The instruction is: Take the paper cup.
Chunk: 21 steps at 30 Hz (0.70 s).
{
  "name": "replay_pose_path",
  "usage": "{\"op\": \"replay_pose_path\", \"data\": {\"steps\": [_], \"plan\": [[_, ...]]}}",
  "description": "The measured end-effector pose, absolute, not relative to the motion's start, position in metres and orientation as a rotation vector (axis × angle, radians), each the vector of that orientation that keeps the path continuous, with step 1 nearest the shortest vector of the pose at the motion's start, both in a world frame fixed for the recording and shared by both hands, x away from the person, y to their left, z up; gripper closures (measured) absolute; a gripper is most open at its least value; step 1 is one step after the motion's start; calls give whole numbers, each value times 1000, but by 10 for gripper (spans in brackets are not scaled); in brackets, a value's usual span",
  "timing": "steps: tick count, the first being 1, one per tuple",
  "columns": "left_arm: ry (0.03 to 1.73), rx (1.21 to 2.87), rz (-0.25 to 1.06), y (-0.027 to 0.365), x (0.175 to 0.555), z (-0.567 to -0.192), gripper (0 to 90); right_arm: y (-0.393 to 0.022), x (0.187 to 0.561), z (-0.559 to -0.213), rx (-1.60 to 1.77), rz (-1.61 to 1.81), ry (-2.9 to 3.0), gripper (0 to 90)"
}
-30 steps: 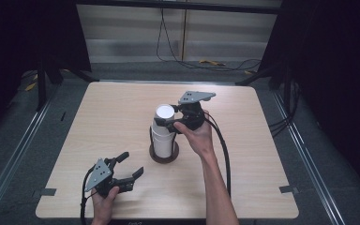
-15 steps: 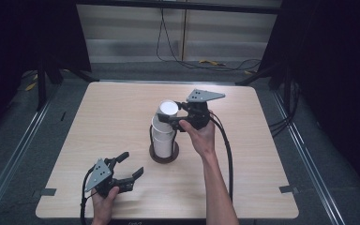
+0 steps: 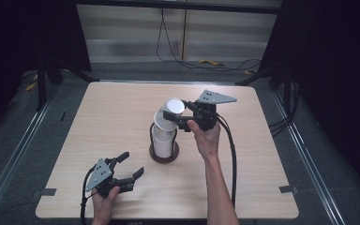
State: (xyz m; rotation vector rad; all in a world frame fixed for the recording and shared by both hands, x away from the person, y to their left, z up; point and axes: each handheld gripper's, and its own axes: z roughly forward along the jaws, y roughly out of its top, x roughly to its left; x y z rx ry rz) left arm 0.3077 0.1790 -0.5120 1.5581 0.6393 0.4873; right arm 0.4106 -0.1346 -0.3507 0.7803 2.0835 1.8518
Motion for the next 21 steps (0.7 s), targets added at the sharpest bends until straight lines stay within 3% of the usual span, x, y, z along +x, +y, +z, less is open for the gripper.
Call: {"op": "replay_pose_path", "data": {"steps": [21], "plan": [[659, 1581, 483, 179, 312, -511, 186, -170, 388, -352, 814, 1951, 1981, 344]]}}
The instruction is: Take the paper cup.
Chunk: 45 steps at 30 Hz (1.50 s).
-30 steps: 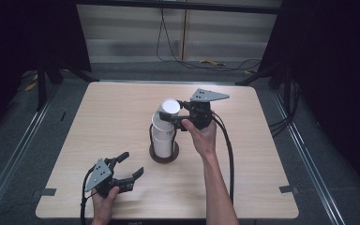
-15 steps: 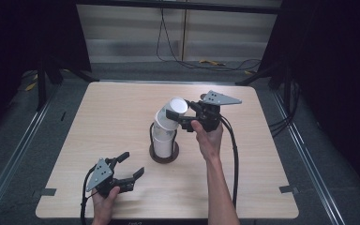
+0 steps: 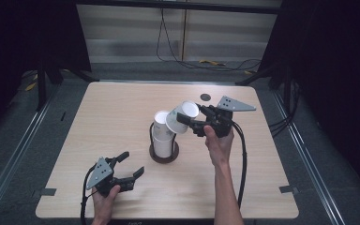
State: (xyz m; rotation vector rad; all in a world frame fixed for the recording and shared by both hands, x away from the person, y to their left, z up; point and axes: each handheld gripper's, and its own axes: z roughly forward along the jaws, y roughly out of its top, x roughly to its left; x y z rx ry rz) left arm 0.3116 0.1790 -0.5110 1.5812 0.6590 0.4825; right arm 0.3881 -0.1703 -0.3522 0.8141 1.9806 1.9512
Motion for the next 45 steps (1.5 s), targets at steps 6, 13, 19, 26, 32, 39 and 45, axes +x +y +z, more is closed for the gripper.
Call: {"op": "replay_pose_path", "data": {"steps": [6, 13, 19, 26, 32, 39, 45], "plan": [[657, 1584, 434, 176, 315, -511, 161, -179, 379, -358, 823, 1953, 1981, 345], [639, 1601, 394, 173, 316, -507, 166, -184, 369, -372, 825, 1961, 1998, 346], [596, 1636, 359, 165, 314, -499, 172, -183, 356, -384, 822, 1963, 2032, 346], [574, 1644, 330, 163, 315, -497, 179, -177, 349, -396, 797, 1959, 2080, 346], [540, 1665, 310, 157, 314, -496, 183, -171, 346, -406, 792, 1953, 2130, 346], [474, 1677, 288, 149, 313, -491, 189, -162, 341, -420, 762, 1942, 2217, 346], [446, 1693, 274, 143, 311, -493, 201, -157, 340, -429, 755, 1936, 2253, 346]]}}
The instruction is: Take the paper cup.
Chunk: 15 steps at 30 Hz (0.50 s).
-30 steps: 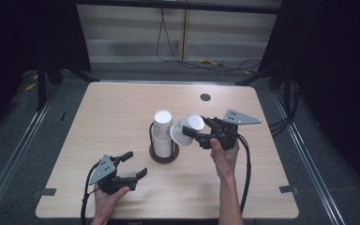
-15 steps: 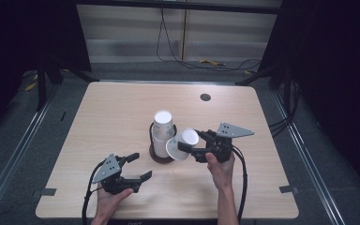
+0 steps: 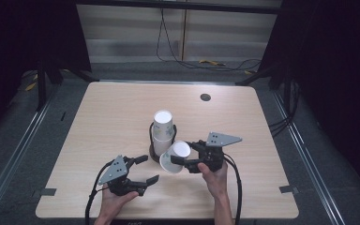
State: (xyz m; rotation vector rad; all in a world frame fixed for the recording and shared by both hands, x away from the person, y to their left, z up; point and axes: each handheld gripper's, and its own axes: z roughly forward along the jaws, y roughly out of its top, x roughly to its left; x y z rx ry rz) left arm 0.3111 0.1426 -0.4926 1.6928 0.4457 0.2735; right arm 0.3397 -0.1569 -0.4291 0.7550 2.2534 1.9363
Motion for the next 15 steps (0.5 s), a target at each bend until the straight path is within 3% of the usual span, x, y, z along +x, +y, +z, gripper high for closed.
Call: {"op": "replay_pose_path", "data": {"steps": [15], "plan": [[381, 1702, 265, 130, 309, -495, 234, -133, 338, -444, 720, 1901, 2365, 346]]}}
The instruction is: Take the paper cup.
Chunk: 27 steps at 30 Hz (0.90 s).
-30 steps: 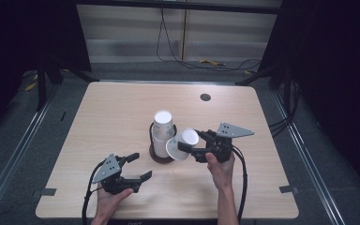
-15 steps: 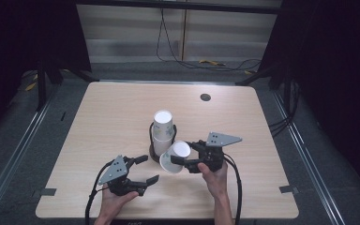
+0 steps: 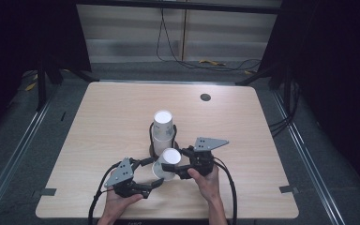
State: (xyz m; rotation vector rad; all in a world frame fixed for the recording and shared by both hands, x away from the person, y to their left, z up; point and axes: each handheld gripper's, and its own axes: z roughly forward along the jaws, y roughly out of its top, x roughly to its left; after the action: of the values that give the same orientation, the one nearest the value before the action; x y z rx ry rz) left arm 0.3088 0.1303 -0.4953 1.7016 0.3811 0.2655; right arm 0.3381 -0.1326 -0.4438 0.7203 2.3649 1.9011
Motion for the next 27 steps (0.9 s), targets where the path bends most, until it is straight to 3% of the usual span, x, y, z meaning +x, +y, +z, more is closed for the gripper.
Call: {"op": "replay_pose_path", "data": {"steps": [21, 27], "plan": [[381, 1718, 270, 117, 313, -498, 222, -117, 339, -448, 690, 1942, 2398, 344], [378, 1716, 270, 119, 313, -498, 264, -116, 339, -449, 690, 1950, 2393, 334]]}}
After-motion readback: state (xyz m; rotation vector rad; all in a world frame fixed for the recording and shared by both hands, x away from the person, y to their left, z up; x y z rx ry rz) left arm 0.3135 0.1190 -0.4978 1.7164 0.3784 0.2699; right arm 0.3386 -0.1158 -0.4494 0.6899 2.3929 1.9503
